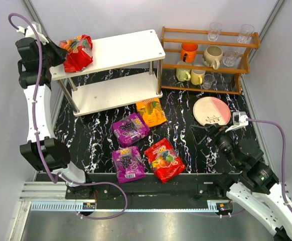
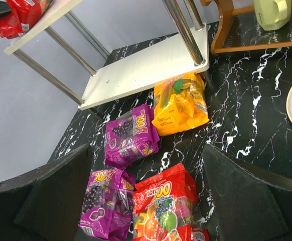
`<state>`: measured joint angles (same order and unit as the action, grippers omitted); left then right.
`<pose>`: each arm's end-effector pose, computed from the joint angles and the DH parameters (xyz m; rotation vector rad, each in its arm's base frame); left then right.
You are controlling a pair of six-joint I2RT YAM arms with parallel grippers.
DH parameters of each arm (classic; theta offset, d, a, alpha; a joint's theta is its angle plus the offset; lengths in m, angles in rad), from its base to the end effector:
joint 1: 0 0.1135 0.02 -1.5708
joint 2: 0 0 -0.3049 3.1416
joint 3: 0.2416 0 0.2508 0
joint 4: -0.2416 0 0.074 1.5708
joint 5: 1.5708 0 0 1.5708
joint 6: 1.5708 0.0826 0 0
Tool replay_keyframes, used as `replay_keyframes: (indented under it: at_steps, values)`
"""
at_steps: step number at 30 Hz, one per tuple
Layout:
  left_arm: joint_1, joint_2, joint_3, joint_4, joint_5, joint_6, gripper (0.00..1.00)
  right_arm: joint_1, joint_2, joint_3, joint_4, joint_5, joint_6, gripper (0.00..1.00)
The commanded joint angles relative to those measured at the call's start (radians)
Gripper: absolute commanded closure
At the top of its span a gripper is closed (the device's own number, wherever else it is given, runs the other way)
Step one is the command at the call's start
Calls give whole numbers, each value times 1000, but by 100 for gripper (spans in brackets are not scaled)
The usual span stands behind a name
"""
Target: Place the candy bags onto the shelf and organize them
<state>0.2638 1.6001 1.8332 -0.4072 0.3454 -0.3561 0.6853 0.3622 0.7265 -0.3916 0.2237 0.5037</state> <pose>0.3948 0.0777 0.5066 -0.2864 1.7251 -0.3685 0.0856 0.0463 0.3601 0.0298 1.6479 0.7405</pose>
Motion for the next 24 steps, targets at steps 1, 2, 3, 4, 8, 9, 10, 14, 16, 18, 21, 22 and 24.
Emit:
replay_keyframes:
  at_steps: [1, 2, 3, 4, 8, 9, 10, 14, 16, 18, 21, 22, 24]
  values:
    - [25, -49, 18, 62, -22, 8, 100, 0, -22, -24, 8, 8, 16, 0]
    - [26, -48, 17, 64, -16, 6, 100, 0, -28, -25, 4, 8, 16, 0]
    - [26, -49, 12, 70, -10, 3, 85, -1, -29, -27, 0, 8, 15, 0]
    - [26, -49, 8, 74, 1, 2, 76, -1, -31, -29, -1, 9, 15, 0]
    - [28, -66, -8, 88, 20, -10, 42, -1, -20, -30, -21, 38, 4, 0]
    - [28, -78, -11, 91, 20, -17, 36, 0, -13, -30, -23, 43, 2, 0]
    - [26, -86, -12, 91, 20, -21, 24, -1, -3, -30, -30, 45, -2, 0]
    - [26, -146, -40, 105, 44, -49, 17, 0, 113, -27, -70, -25, -30, 0]
    - [28, -195, -77, 114, 73, -73, 17, -1, 158, -38, -79, -66, -44, 0]
    - [26, -254, -138, 129, 101, -107, 17, 0, 208, -56, -78, -107, -30, 0]
    - [23, -348, -227, 154, 150, -138, 15, 0, 248, -104, -79, -162, 16, 0]
    - [22, -371, -286, 159, 173, -142, 15, -1, 263, -130, -70, -187, 31, 0]
    - [11, -433, -340, 165, 208, -139, 15, 0, 287, -177, -55, -259, 59, 0]
